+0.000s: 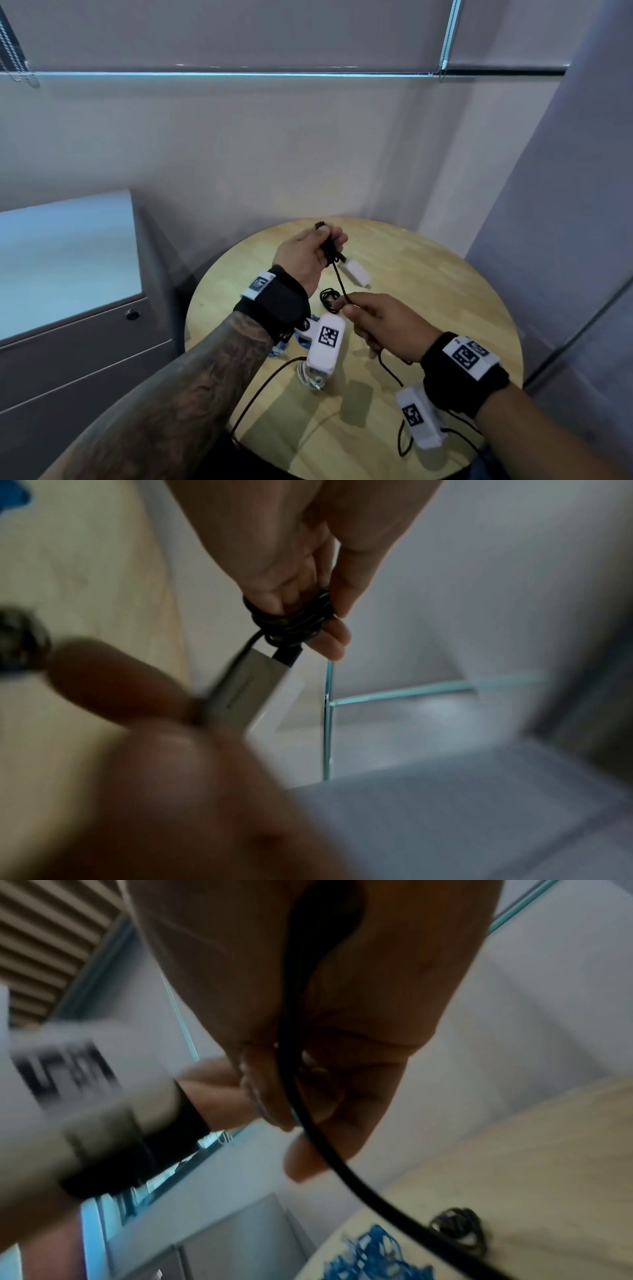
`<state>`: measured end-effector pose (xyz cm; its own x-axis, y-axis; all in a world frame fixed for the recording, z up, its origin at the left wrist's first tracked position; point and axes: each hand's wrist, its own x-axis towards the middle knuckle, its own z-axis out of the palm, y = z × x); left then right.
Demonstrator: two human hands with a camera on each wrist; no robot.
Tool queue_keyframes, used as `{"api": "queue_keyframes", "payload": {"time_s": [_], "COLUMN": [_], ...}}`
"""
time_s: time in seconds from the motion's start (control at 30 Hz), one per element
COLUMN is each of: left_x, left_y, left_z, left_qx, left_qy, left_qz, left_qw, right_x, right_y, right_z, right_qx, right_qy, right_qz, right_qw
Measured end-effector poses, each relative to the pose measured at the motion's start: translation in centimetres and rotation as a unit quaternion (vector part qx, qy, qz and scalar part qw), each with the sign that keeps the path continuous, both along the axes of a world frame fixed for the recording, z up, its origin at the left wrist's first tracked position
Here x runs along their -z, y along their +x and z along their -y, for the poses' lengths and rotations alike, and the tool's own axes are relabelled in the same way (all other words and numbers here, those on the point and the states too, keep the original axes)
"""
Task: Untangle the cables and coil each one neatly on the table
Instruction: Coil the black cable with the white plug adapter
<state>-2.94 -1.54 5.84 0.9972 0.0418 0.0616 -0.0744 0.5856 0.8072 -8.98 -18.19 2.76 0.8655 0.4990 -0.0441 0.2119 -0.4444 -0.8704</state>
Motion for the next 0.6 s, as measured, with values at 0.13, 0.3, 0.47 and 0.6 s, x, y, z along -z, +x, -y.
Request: {"api": "queue_keyframes", "payload": {"time_s": [0.13,0.3,0.47,0.6], "left_x": [1.3,0.1,-1.8,-2.2], "left_y": [-1.0,-3.1,-3.5,-2.8], "left_z": [0.5,0.3,-1.0,-2.9], "left_qx": [-0.03,0.14,0.176,0.154], "left_qy": [0.305,0.478,0.395,0.117], "left_qz": [0.071,0.11,0.046,-0.087], "left_qw": [0.949,0.86,0.9,0.977], "right_x": [-3.8,-6.8,-7.2,-5.7], "right_y": [-0.4,1.4,2.6,4.8], "right_z": [0.3,2.3,3.9,5.8], "right_qx": [-0.024,0.052,0.077,0.143], "right_qy": [-0.028,-0.063,-0.007,0.086], "right_qz": [0.053,0.195,0.169,0.087], "right_qw": [0.998,0.977,0.983,0.982]}}
